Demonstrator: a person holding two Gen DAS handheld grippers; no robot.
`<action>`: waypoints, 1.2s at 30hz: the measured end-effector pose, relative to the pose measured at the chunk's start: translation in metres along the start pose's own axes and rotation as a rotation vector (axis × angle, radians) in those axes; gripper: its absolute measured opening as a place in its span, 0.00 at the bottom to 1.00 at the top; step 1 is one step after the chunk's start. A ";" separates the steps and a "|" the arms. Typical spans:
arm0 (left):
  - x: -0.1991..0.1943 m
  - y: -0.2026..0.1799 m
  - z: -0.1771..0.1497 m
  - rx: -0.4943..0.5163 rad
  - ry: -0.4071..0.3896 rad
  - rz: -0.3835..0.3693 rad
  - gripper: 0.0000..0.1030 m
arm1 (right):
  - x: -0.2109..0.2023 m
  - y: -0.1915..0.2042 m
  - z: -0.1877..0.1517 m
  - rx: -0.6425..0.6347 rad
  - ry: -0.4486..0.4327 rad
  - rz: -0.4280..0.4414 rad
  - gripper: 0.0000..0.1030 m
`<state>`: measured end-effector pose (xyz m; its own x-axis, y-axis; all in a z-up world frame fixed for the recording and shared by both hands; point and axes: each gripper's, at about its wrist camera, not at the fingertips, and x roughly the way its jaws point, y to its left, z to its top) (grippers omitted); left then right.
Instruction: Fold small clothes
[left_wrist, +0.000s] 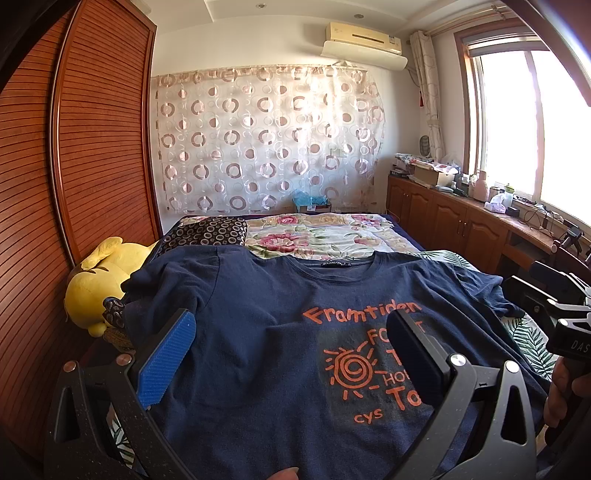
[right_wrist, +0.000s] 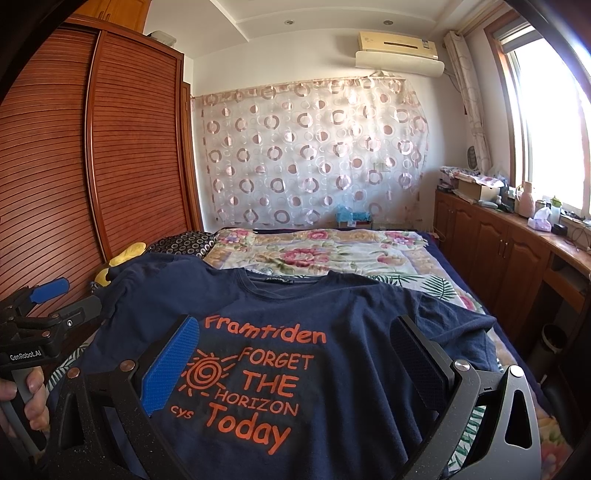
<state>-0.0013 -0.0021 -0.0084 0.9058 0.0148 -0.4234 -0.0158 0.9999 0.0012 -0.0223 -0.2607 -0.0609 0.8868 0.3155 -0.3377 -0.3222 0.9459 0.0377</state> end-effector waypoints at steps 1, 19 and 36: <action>0.000 0.000 0.000 0.000 0.000 -0.001 1.00 | 0.000 0.000 0.000 0.000 0.000 0.001 1.00; 0.019 0.013 -0.007 -0.001 0.066 -0.004 1.00 | 0.014 0.000 -0.007 -0.007 0.051 0.052 1.00; 0.049 0.109 -0.009 -0.072 0.119 -0.011 0.91 | 0.048 0.012 -0.005 -0.075 0.169 0.150 1.00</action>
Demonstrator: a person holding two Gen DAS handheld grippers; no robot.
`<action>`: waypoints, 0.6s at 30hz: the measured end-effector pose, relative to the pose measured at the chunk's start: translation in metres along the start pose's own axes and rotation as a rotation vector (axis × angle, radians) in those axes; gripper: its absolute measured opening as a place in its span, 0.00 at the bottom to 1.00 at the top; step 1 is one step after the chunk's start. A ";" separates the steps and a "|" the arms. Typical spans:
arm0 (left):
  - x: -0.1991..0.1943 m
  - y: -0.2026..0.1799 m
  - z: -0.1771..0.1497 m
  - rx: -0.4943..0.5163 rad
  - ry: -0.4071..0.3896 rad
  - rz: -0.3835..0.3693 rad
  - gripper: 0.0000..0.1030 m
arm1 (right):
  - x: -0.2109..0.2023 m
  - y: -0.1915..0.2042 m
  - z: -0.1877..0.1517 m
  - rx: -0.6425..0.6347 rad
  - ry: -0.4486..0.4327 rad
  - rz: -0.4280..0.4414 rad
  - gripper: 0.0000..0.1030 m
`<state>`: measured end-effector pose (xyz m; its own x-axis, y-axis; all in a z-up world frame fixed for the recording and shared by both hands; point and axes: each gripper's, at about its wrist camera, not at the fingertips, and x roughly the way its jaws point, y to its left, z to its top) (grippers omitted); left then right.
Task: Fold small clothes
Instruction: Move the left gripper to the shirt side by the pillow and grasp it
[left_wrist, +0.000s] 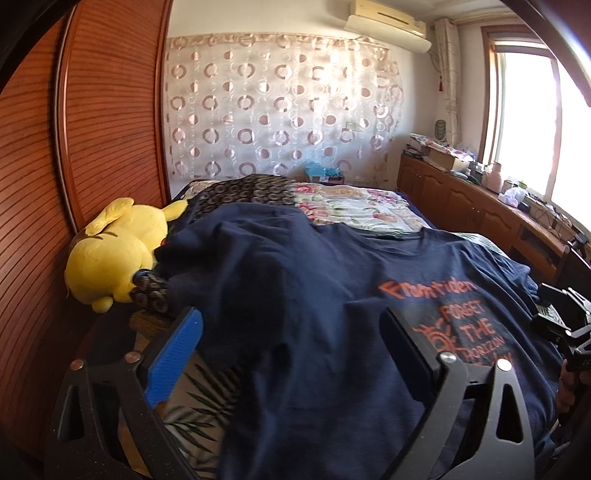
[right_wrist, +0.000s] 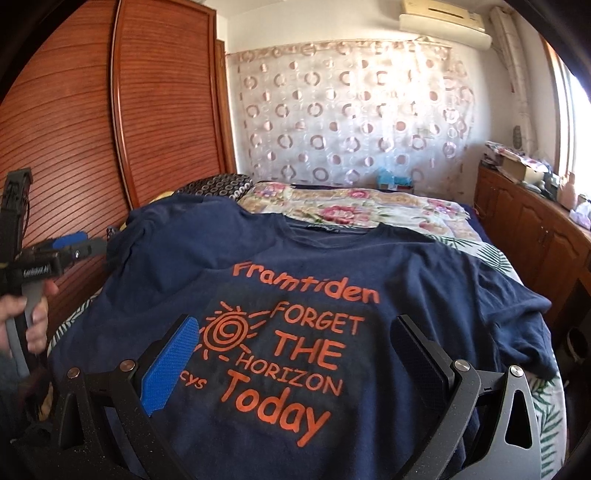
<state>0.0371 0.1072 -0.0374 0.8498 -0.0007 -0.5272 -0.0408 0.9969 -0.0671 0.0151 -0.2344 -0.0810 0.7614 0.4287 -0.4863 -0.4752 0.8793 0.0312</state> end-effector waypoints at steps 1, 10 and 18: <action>0.003 0.007 0.001 -0.009 0.005 0.003 0.88 | 0.001 -0.002 0.002 -0.001 0.004 0.008 1.00; 0.035 0.062 0.015 -0.099 0.058 0.017 0.61 | 0.020 -0.004 0.007 -0.012 0.010 0.043 1.00; 0.072 0.087 0.019 -0.135 0.137 0.026 0.42 | 0.024 0.001 0.007 -0.033 0.015 0.075 1.00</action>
<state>0.1047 0.1956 -0.0655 0.7682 0.0050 -0.6402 -0.1397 0.9772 -0.1599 0.0357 -0.2219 -0.0868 0.7165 0.4897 -0.4968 -0.5452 0.8374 0.0391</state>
